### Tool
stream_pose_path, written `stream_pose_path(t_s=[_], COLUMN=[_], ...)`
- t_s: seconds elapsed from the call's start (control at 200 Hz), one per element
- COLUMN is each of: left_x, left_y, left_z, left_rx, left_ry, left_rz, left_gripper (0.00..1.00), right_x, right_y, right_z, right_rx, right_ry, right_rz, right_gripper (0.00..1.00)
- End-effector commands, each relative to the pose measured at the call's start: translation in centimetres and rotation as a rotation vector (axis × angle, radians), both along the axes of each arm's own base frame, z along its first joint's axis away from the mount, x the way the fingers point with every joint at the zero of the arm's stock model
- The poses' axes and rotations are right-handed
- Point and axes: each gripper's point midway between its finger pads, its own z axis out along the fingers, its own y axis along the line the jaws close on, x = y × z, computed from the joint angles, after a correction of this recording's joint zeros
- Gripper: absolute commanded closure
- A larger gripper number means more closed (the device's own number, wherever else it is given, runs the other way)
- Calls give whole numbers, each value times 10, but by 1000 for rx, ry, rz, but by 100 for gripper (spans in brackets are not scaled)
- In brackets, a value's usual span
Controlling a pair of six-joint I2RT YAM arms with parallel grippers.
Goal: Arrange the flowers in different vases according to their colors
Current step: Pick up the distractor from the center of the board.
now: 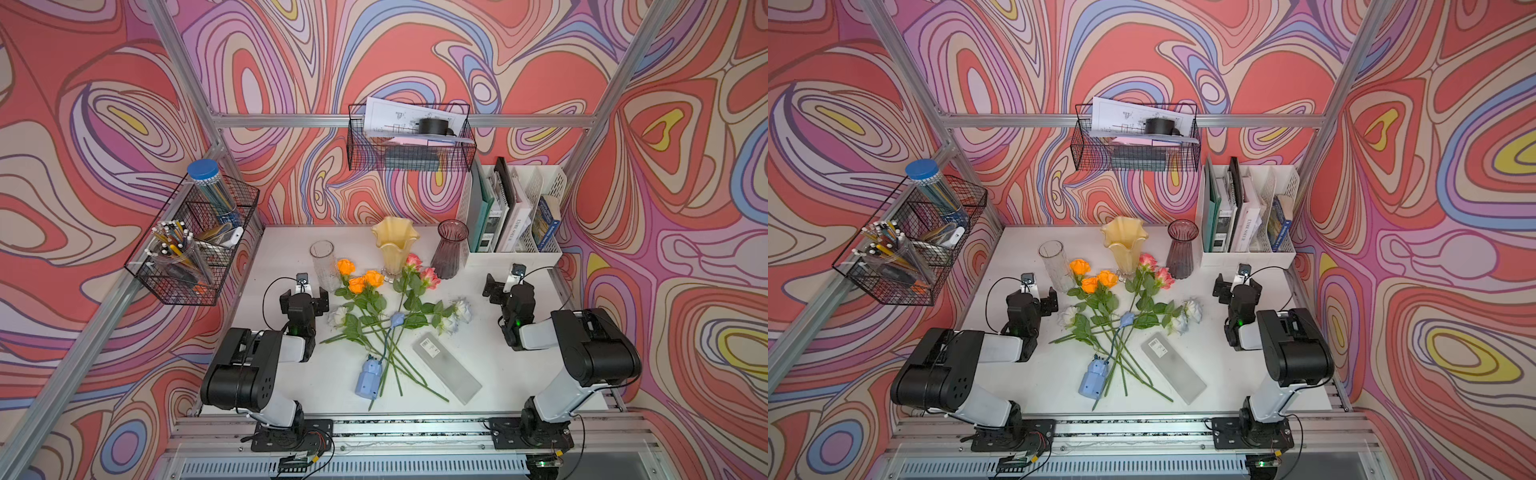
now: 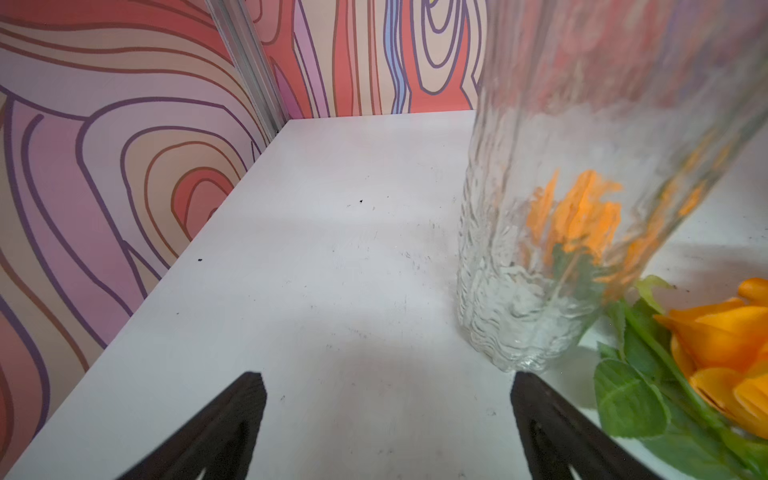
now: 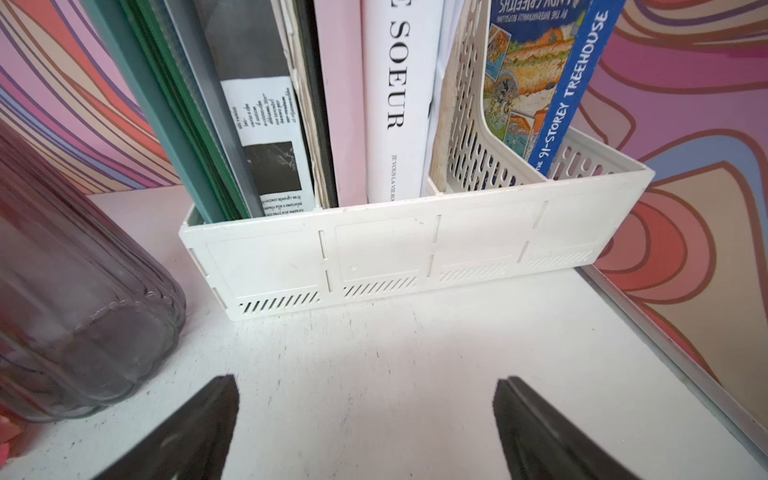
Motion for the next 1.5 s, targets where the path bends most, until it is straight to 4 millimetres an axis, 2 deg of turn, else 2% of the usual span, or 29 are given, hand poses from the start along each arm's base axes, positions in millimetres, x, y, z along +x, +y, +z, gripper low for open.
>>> stream_pose_path(t_s=[0.0, 0.446, 0.506, 0.546, 0.586, 0.671, 0.736, 0.756, 0.776, 0.826, 0.836, 0.906, 0.996, 1.047, 1.117, 1.167, 1.237, 1.352, 1.427, 1.497], left_x=[0, 1, 1, -1, -4, -13, -26, -32, -35, -54, -59, -95, -152, -183, -216, -233, -248, -261, -266, -269], left_y=[1, 0, -3, -10, -17, -45, -76, -86, -100, -116, -117, -139, -167, -175, -173, -174, -176, -179, -186, -177], left_z=[1, 2, 7, 12, 28, 75, 115, 119, 139, 152, 148, 145, 127, 115, 96, 81, 63, 43, 26, 16], left_rx=[-12, -12, -2, 5, 42, 154, 144, 142, 126, 117, 126, 37, -72, -75, -64, -56, -31, -26, -24, 13], left_ry=[-4, -8, -20, -9, -19, -71, -133, -113, -131, -80, -49, 125, 316, 393, 514, 591, 655, 708, 753, 773], left_rz=[1, -1, -18, -52, -64, -69, -96, -109, -131, -124, -127, -192, -281, -311, -307, -296, -278, -239, -238, -183], left_gripper=[2, 1, 2, 1, 1, 2, 2, 1, 2, 2, 1, 6, 9, 9, 8, 8, 8, 8, 8, 8], right_x=[2, 2, 2, 3, 5, 9, 14, 14, 13, 4, 0, -31, -88, -124, -172, -195, -214, -226, -233, -239], right_y=[-3, -2, -6, -7, -7, 0, 21, 30, 42, 78, 85, 129, 185, 200, 217, 217, 212, 202, 200, 196], right_z=[1, 1, 6, 17, 35, 105, 151, 159, 166, 176, 177, 168, 124, 96, 61, 46, 32, 24, 10, -4], right_rx=[-3, -4, -10, -15, -20, 37, 87, 84, 71, 29, 22, 56, 122, 83, 14, -30, -54, 0, 36, 27], right_ry=[-7, -6, -16, -3, 24, -48, -3, 30, 64, 156, 176, 319, 538, 647, 771, 825, 863, 857, 877, 917], right_rz=[-11, -6, -29, -41, -47, -27, 25, 30, 38, 84, 84, 111, 208, 222, 253, 234, 206, 161, 157, 136], right_gripper=[2, 2, 2, 2, 2, 2, 2, 2, 2, 2, 2, 2, 3, 3, 2, 2, 2, 2, 2, 2])
